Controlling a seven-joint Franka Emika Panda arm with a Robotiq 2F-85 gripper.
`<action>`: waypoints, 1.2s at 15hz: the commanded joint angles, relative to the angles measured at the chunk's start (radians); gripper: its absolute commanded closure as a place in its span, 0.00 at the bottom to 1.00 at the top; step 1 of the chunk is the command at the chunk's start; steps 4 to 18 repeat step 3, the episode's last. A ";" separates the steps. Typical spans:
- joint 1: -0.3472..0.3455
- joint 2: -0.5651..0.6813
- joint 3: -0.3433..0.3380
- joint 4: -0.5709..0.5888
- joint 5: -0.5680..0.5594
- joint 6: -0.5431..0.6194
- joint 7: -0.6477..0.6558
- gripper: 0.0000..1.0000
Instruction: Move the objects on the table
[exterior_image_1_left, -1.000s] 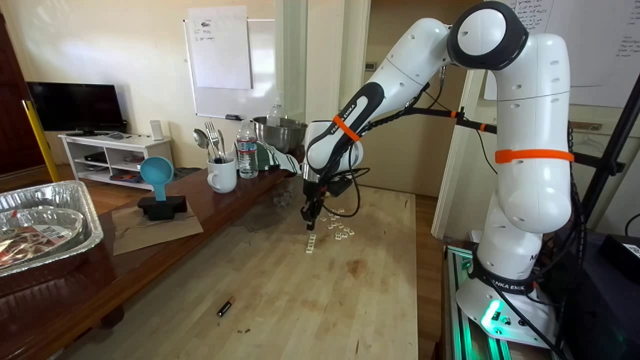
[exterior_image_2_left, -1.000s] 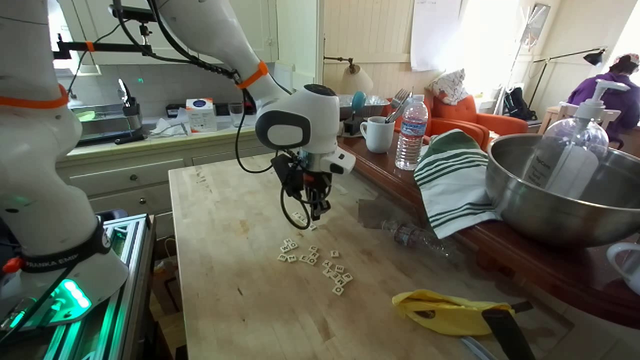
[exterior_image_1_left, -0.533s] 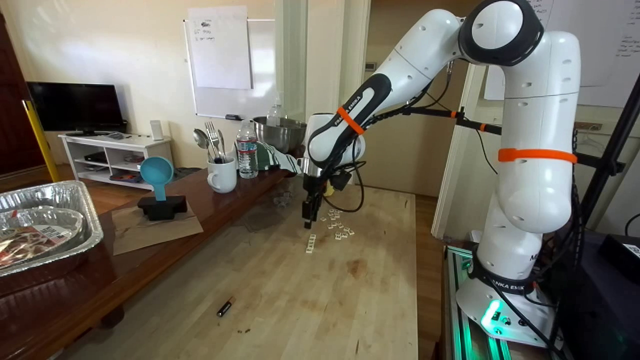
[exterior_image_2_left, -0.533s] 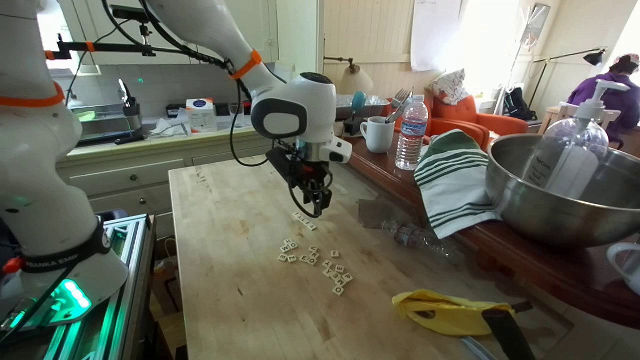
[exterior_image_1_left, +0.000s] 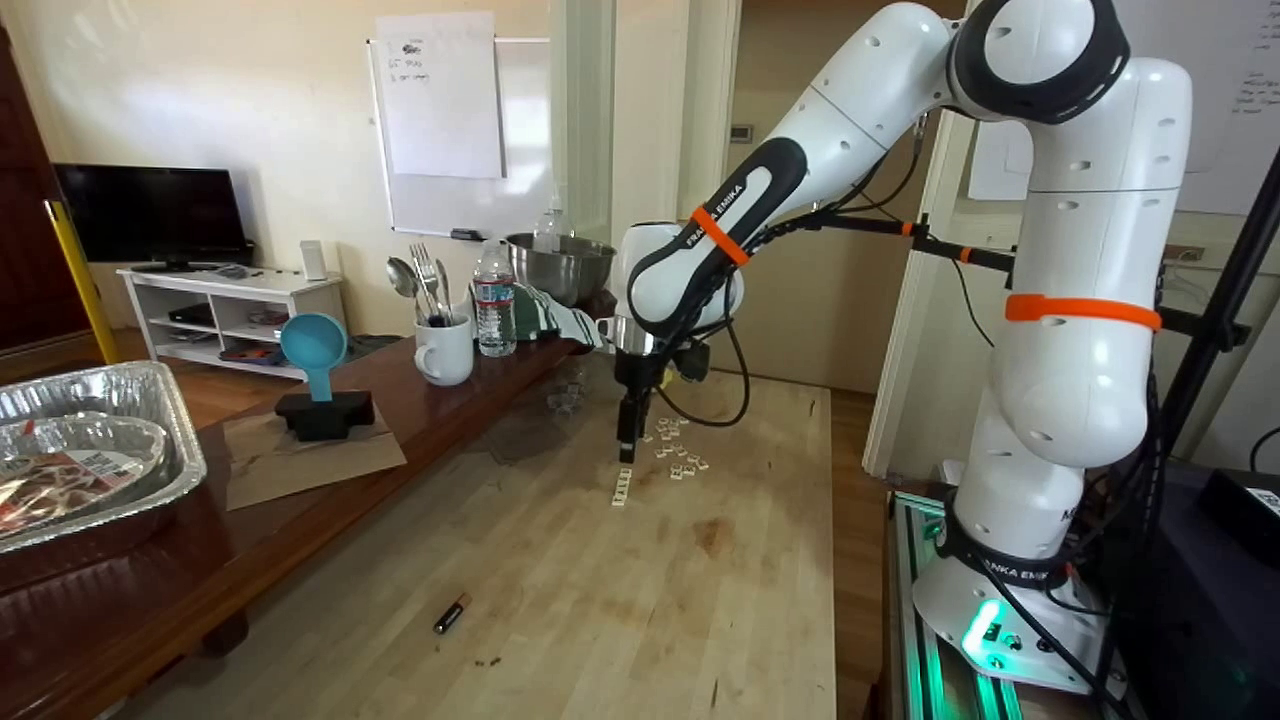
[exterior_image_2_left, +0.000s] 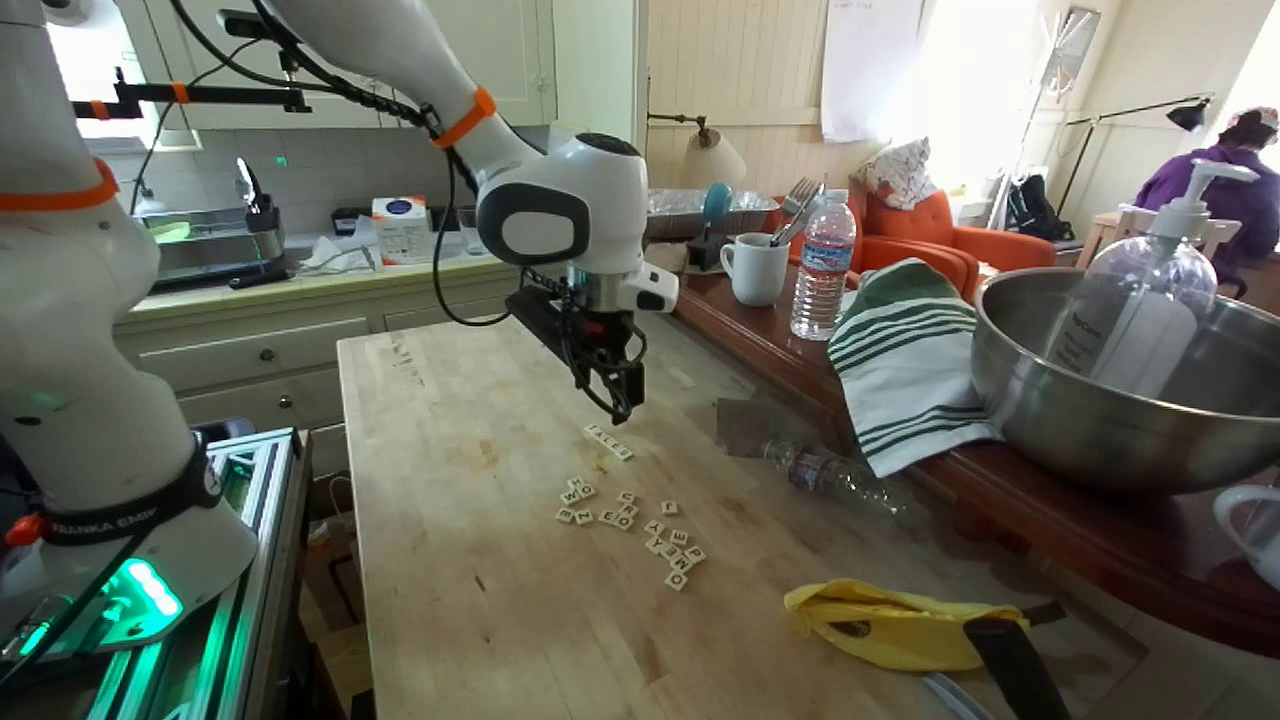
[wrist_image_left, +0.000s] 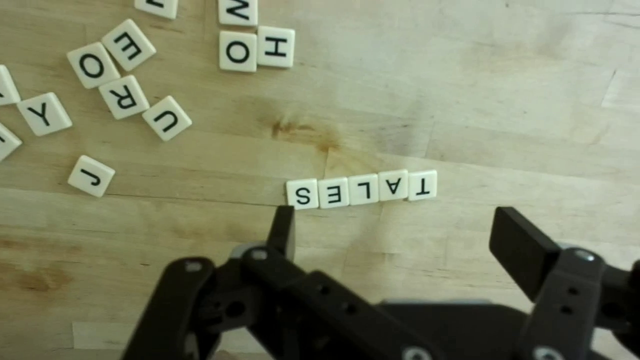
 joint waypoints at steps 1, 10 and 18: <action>0.018 -0.009 -0.013 -0.007 0.001 -0.002 0.000 0.00; 0.024 -0.022 -0.014 -0.019 0.001 -0.002 0.001 0.01; 0.024 -0.022 -0.014 -0.019 0.001 -0.002 0.001 0.01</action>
